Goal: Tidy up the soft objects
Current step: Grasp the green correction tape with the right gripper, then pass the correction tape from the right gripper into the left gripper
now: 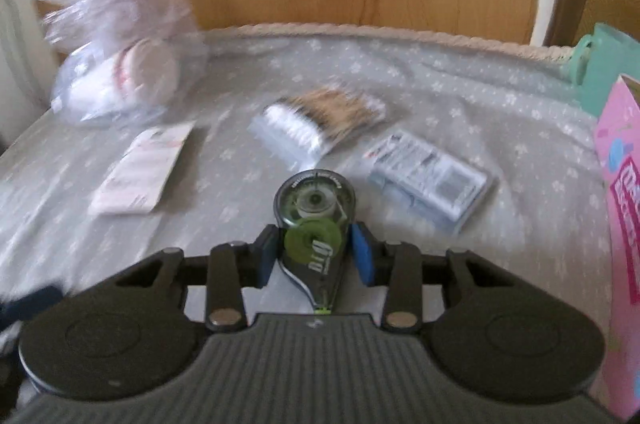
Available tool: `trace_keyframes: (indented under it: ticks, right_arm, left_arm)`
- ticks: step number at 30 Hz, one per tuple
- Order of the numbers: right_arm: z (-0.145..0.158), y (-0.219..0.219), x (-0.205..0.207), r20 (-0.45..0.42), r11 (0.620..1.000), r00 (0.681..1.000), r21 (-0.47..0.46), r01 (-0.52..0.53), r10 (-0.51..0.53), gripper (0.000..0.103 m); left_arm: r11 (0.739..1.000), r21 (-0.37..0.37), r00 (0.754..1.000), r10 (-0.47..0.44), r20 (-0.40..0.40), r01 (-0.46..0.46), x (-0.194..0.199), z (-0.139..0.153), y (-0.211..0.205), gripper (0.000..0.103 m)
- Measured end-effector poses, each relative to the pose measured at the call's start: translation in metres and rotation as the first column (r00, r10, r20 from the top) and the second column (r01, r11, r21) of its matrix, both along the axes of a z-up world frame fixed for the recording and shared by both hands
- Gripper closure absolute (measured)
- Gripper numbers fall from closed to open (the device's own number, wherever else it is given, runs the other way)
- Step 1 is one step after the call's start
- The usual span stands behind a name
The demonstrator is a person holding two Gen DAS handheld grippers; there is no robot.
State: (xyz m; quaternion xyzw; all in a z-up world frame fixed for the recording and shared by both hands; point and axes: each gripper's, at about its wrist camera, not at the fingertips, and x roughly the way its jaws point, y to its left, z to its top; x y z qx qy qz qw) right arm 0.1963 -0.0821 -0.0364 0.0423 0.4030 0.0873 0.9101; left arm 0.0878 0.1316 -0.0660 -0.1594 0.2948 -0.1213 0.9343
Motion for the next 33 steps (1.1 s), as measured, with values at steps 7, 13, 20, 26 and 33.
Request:
trace_keyframes:
  ticks: [7, 13, 20, 26, 33]
  right_arm:
    - [0.011, -0.026, -0.127, -0.064, 0.978, 0.985, 0.145, -0.151, 0.161, 0.060]
    - [0.011, -0.038, -0.223, 0.031, 0.968, 0.983, 0.175, -0.181, 0.178, 0.059]
    - [-0.004, -0.033, -0.285, 0.266, 0.976, 0.942, 0.026, -0.218, 0.203, 0.059]
    - [-0.006, -0.058, -0.281, 0.300, 0.960, 0.942, 0.184, -0.211, 0.149, 0.063]
    - [0.008, -0.092, -0.283, 0.379, 0.955, 0.925, 0.270, -0.124, 0.013, 0.063]
  left_arm:
    - [0.996, -0.035, 0.996, -0.084, 0.001, 0.084, -0.002, -0.002, -0.006, 0.040]
    - [0.969, -0.080, 0.972, -0.236, -0.022, 0.233, -0.027, 0.004, -0.026, 0.042]
    - [0.939, -0.121, 0.924, -0.340, -0.177, 0.322, -0.086, 0.009, -0.058, 0.043]
    - [0.926, -0.126, 0.903, -0.376, -0.208, 0.356, -0.108, 0.013, -0.094, 0.044]
    - [0.921, -0.128, 0.910, -0.384, -0.157, 0.367, -0.105, 0.029, -0.123, 0.065]
